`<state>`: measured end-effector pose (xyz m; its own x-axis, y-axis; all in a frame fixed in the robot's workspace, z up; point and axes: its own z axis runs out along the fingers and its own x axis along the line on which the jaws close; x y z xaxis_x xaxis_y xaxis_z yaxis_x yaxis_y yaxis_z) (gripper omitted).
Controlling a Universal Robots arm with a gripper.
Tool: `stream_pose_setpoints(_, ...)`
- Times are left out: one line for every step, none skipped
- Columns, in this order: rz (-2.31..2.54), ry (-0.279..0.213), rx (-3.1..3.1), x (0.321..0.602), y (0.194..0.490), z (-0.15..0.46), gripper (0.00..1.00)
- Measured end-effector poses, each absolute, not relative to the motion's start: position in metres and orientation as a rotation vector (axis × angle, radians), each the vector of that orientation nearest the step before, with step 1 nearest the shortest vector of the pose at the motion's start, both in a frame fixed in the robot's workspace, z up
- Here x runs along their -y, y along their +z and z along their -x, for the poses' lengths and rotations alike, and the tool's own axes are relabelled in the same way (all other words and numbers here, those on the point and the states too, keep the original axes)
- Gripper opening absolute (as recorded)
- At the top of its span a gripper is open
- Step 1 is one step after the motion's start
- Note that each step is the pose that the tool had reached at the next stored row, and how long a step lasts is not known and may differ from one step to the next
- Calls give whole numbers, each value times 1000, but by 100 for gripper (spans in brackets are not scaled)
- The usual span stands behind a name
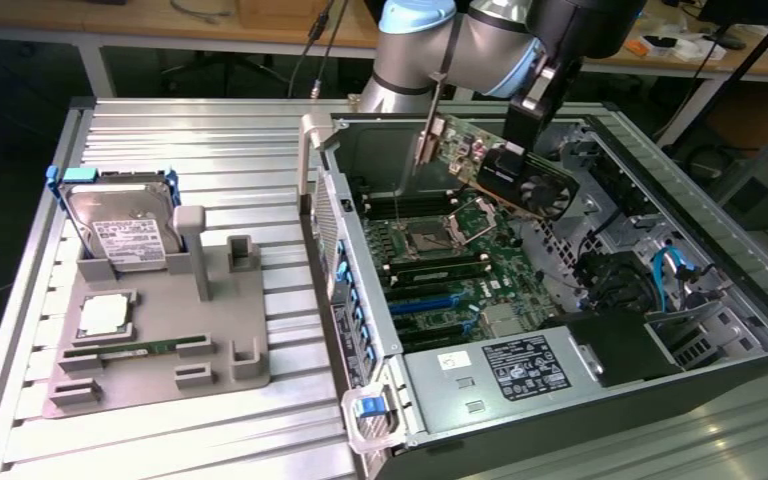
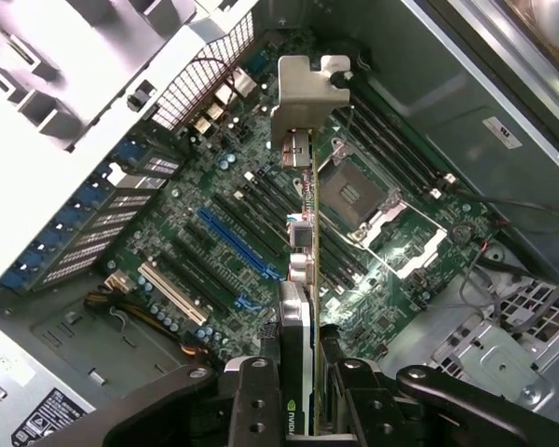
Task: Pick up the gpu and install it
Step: 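Insert the gpu into the slot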
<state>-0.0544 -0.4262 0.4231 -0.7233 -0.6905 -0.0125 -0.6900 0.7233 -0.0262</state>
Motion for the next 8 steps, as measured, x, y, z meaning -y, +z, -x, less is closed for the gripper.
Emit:
stream_pose_setpoints(1168, -31, -2893, 426, 423, 54, 27)
stream_pose_setpoints(1176, -30, -2890, 426, 423, 54, 27)
stream_pose_setpoints(1183, -30, -2887, 426, 423, 54, 27)
stream_pose_setpoints(1190, -30, -2884, 426, 423, 54, 27)
stream_pose_setpoints(1198, -30, -2881, 426, 423, 54, 27)
stream_pose_setpoints(1205, -30, -2878, 426, 423, 54, 27)
stream_pose_setpoints(1214, -30, -2874, 426, 423, 54, 27)
stream_pose_setpoints(1221, -30, -2871, 426, 423, 54, 27)
